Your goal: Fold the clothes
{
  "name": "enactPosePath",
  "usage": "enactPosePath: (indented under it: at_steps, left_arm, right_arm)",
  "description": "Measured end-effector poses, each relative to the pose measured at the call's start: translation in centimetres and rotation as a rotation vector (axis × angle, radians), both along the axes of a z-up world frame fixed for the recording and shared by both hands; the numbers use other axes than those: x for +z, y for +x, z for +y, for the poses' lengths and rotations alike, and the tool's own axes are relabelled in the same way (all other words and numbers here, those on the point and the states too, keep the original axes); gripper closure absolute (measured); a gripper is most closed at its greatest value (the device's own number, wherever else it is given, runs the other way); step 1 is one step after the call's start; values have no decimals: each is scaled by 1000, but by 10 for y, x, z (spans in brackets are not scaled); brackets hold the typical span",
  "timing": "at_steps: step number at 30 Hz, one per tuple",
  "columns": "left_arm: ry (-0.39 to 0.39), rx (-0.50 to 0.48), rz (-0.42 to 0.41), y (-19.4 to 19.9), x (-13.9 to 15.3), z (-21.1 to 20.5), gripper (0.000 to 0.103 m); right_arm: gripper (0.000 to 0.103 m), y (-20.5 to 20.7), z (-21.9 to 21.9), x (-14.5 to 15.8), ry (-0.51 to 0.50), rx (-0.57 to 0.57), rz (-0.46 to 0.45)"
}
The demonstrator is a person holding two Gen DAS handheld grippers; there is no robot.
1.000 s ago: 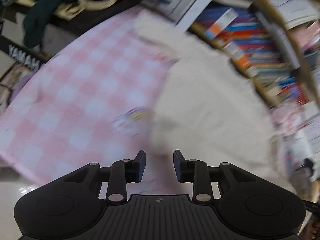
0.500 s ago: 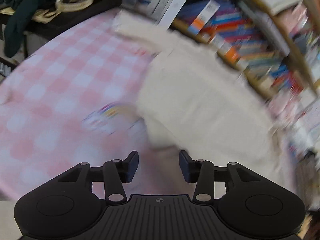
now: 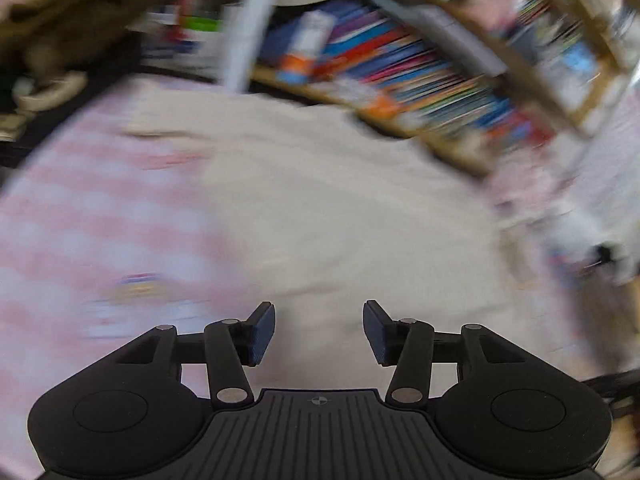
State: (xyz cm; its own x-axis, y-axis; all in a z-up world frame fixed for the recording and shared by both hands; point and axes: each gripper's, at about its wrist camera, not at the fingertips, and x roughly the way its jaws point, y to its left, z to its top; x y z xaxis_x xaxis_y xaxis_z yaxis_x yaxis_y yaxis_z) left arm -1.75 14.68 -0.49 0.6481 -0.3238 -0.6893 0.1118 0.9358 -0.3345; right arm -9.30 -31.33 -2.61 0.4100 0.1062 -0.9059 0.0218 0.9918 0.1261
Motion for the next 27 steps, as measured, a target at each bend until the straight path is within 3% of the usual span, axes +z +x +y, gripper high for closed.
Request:
enactPosePath:
  at_steps: [3,9,10,11,14,17,21,25,27]
  left_arm:
    - [25,32,52,10,-14,10,56]
    - [54,-68,45,33,-27,-17,57]
    - [81,-86,44,35,-26,-26,65]
    - [116,-100,37,32,-24,-33,80]
    - [164,-80,3,19,-1,-36,92]
    - [93,-6,30,7,22,-6,94]
    - [-7,81,122,-13,38,38,95]
    - [-248,183,160,-35,34,84,94]
    - [-199,220,181,-41,30,90,94]
  right_arm:
    - [87,-1,-1,0,9,7,-8]
    - [87,0,-5,0,27,16,-5]
    - [87,1,-5,0,30,16,-5]
    - [87,1,-5,0,32,17,-4]
    - [87,3,-6,1,36,17,7]
    - [97,6,-8,2,40,5,23]
    - [97,7,-18,1,94,-21,42]
    - [98,8,-21,1,114,-28,51]
    - [98,8,-22,1,116,-30,53]
